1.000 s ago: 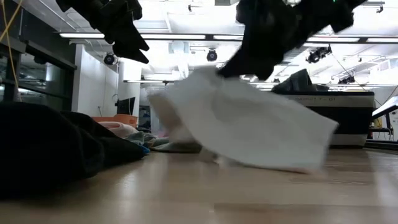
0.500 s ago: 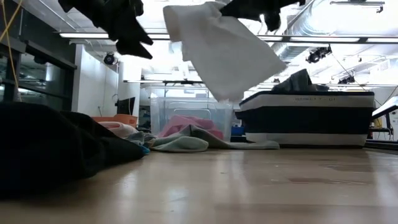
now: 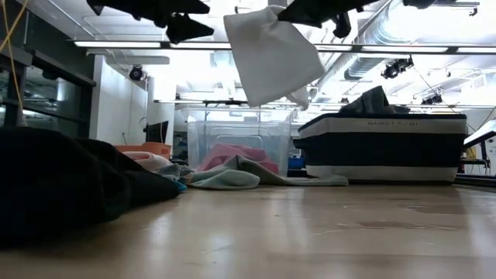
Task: Pick & Place Cloths
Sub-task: Put the white underwear into the transparent bin
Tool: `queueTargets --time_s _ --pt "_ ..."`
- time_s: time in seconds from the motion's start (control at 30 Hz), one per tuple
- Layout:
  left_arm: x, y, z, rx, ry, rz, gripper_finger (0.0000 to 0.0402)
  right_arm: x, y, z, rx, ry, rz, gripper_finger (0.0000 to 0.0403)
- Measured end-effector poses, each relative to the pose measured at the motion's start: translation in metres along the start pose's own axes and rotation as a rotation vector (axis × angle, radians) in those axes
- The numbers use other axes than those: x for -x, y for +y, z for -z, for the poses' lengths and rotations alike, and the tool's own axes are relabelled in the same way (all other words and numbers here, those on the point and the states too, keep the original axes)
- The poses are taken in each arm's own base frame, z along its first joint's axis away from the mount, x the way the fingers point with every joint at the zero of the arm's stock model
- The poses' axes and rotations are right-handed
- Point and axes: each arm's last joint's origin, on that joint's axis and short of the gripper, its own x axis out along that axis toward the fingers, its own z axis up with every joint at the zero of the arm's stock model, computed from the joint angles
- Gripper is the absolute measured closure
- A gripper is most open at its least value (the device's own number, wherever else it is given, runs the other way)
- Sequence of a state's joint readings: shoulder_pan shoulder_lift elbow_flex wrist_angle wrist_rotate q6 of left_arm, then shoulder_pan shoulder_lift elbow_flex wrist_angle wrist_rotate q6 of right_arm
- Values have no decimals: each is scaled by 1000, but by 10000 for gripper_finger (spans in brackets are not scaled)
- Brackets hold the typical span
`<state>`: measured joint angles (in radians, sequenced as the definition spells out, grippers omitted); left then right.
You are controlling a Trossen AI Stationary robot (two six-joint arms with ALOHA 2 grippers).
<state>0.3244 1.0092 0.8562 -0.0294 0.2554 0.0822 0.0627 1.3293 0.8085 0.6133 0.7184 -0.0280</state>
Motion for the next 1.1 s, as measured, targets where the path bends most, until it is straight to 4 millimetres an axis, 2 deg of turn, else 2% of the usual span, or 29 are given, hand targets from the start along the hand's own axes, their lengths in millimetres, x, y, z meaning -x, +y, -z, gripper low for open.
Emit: queueTargets --time_s 0.23,0.53,0.77,0.9,1.0,1.1 --pt "-12 3 -2 -96 -57 -7 55 -14 -8 4 -41 -3 -157 398" --pt "-40 11 6 -176 -91 -31 55 -26 8 26 -21 -11 -354 398" --pt "-59 10 21 -159 -41 58 55 -29 11 26 -25 -63 -400 398" --pt "-66 3 21 -166 -68 99 55 -28 11 25 -20 -70 -405 398" --pt "-67 -7 16 -183 -116 115 68 -28 11 25 -20 -74 -404 398" --pt "-69 -15 14 -190 -123 96 108 -28 11 25 -18 -72 -403 398"
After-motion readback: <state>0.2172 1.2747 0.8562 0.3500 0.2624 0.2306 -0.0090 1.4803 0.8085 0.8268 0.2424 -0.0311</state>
